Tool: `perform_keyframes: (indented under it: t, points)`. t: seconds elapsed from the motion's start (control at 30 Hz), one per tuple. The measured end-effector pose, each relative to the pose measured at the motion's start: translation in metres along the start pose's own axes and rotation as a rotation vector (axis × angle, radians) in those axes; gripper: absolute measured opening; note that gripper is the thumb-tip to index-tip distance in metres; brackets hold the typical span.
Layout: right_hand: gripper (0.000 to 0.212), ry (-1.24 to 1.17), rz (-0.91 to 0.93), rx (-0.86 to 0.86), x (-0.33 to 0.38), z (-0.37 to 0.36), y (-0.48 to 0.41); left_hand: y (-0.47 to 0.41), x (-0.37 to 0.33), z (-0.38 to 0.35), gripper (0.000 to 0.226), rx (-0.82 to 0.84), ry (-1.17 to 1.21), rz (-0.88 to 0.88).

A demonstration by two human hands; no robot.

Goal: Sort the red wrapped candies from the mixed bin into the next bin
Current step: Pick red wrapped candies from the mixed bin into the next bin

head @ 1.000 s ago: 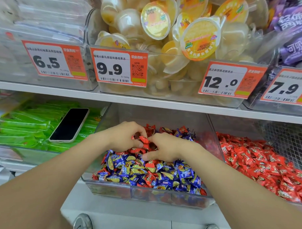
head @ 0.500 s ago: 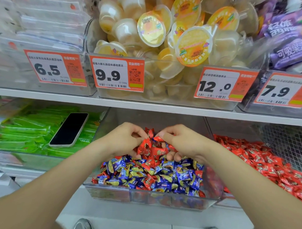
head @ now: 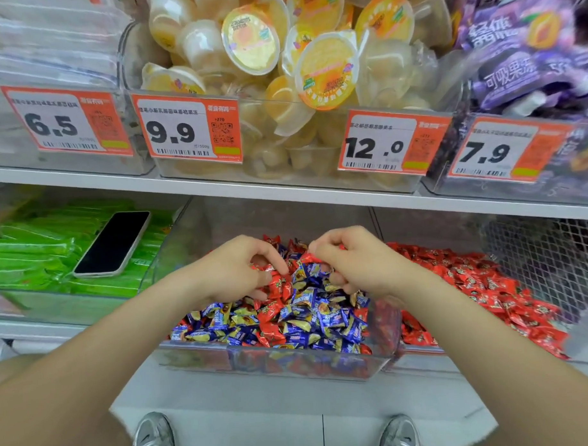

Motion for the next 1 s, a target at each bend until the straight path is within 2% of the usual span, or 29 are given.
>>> perform_keyframes:
  t: [0.1, 0.17, 0.23, 0.37, 0.5, 0.67, 0.73, 0.83, 0.9, 0.93, 1.0]
  points:
    - [0.029, -0.082, -0.107, 0.108, -0.009, -0.006, 0.002, 0.004, 0.004, 0.001, 0.034, -0.020, 0.065, 0.041]
    - [0.022, -0.130, -0.103, 0.177, -0.007, -0.013, 0.005, 0.006, 0.005, -0.003, 0.039, -0.007, 0.143, 0.053]
    - [0.012, -0.081, -0.075, 0.154, -0.006, -0.015, 0.003, 0.007, 0.005, -0.007, 0.042, 0.003, 0.222, 0.061]
    - [0.021, 0.127, 0.026, 0.018, 0.001, -0.017, -0.004, 0.010, 0.003, -0.005, 0.042, -0.038, 0.348, 0.067]
    - [0.047, 0.612, 0.271, -0.129, 0.021, -0.046, 0.002, 0.014, 0.003, 0.010, 0.040, -0.131, 0.394, 0.122]
    - [0.079, 0.964, 0.374, -0.134, 0.033, -0.089, 0.000, 0.030, 0.020, 0.035, 0.046, -0.346, 0.366, 0.295]
    - [0.075, 1.022, 0.376, -0.066, 0.032, -0.100, -0.002, 0.035, 0.028, 0.037, 0.039, -0.360, 0.412, 0.356]
    - [0.059, 0.996, 0.368, 0.013, 0.032, -0.106, -0.005, 0.036, 0.037, 0.024, 0.028, -0.220, 0.491, 0.445]
    - [0.050, 0.950, 0.348, 0.036, 0.031, -0.101, -0.009, 0.033, 0.039, 0.023, 0.036, -0.166, 0.393, 0.404]
    - [0.049, 0.919, 0.338, 0.033, 0.032, -0.096, -0.011, 0.028, 0.036, 0.026, 0.037, -0.167, 0.296, 0.321]
    - [0.050, 0.838, 0.342, -0.011, 0.036, -0.083, -0.013, 0.015, 0.020, 0.031, 0.025, -0.149, 0.035, 0.068]
Point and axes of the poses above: each hand's wrist, its own y-axis away from the middle knuckle, its own z-axis out of the back of the hand, x = y × z, the point moved 10 cm from there along -y, towards the middle knuckle, and after that the axes turned 15 degrees about -z, right-handed, at the moved point
